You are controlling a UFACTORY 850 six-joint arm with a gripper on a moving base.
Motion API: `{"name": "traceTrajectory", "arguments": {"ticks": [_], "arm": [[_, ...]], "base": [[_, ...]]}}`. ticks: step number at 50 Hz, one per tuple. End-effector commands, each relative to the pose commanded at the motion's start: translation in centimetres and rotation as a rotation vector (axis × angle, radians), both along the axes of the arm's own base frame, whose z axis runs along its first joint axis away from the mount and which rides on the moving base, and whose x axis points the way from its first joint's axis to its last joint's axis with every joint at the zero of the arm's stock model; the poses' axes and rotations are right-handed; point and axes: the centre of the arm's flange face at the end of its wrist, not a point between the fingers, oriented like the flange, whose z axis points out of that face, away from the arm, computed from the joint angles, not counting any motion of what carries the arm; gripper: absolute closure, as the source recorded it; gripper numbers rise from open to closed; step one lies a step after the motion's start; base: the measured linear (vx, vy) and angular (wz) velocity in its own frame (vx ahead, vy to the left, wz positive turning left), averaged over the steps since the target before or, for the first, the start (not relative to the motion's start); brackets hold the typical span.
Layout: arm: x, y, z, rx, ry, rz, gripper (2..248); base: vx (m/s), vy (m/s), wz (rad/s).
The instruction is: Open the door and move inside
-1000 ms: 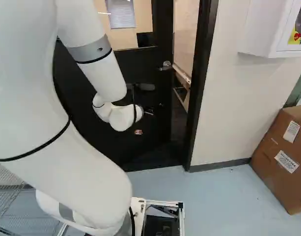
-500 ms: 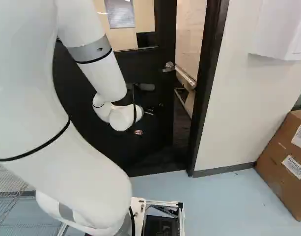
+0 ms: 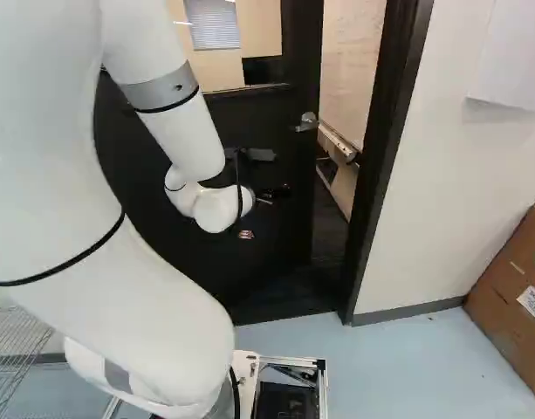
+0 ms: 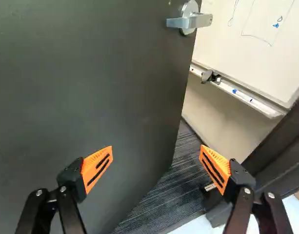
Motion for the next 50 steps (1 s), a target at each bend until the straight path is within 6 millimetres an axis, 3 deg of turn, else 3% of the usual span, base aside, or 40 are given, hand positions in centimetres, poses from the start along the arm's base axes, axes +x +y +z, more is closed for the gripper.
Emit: {"name": "traceTrajectory", "arguments": {"ticks": [31,50], "arm": [[0.00,0.00,0.00,0.000,0.000,0.000,3],[0.00,0.00,0.00,0.000,0.000,0.000,3]], "base": [[0.097,0.062,-0.016],[0.005,0.003,-0.001]]}}
